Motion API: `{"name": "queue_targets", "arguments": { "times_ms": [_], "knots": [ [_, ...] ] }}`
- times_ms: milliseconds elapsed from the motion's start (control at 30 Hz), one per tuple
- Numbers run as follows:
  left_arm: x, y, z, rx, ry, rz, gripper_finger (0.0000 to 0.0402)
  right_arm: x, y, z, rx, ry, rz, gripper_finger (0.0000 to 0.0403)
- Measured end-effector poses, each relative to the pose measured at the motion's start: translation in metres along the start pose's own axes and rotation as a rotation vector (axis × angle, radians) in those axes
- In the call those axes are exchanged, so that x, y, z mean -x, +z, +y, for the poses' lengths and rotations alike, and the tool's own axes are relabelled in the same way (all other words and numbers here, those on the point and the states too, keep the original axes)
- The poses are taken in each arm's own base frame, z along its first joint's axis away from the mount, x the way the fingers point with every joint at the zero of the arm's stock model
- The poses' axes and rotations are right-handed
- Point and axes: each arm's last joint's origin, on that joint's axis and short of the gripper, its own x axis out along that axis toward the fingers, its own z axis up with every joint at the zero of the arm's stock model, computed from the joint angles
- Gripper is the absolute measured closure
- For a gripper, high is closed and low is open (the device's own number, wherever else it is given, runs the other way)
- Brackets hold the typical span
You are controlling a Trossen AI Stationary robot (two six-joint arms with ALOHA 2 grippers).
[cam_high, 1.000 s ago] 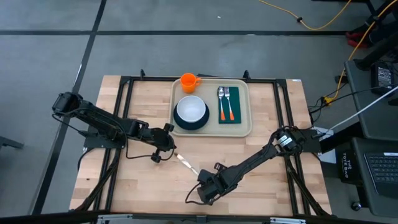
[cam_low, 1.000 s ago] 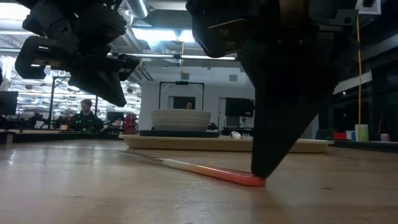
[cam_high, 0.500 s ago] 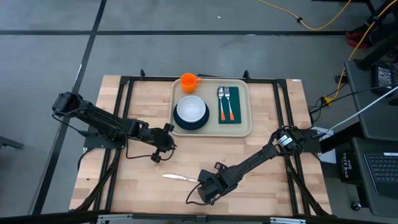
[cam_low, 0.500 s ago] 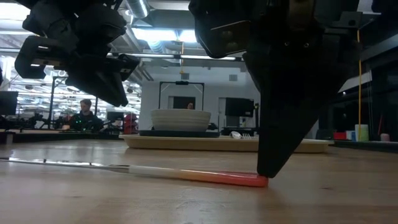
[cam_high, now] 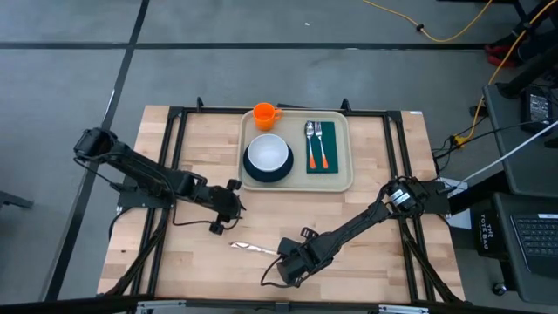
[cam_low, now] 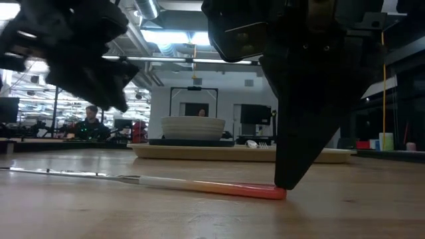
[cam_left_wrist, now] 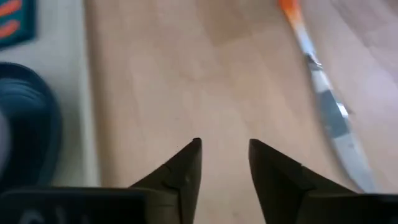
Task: Set up tray
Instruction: Put the orange knife on the dark green napkin on the gray tray
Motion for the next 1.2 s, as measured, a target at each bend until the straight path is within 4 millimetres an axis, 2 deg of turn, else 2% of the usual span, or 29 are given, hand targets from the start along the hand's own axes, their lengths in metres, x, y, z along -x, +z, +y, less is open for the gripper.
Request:
{"name": "queue_targets", "arguments": {
  "times_ms": [233,400,633,900,1067,1200],
  "knots": [
    [0.013,0.014,-0.023,0.031,0.015,0.087,0.0224,0.0,0.0,0.0,0.0,0.001,0.0,0.0403],
    [0.017,0.023,-0.04,0.1,-0.021,0.082,0.02,0.0,0.0,0.0,0.0,0.001,0.0,0.0403],
    [0.001,0.024,-0.059,0.165,-0.044,0.154,0.0191,0.0,0.0,0.0,-0.001,-0.004,-0.008,0.0403],
    [-0.019,0.042,-0.084,0.149,-0.078,0.302,0.0191,0.0,0.001,0.0,-0.001,-0.009,-0.02,0.0403],
    [-0.03,0.042,-0.089,0.18,-0.033,0.438,0.0191,-0.001,0.001,0.0,-0.001,-0.019,-0.042,0.0403],
    [-0.039,0.041,-0.091,0.221,-0.022,0.474,0.0191,-0.001,0.002,0.0,-0.002,-0.02,-0.049,0.0403]
  ]
}}
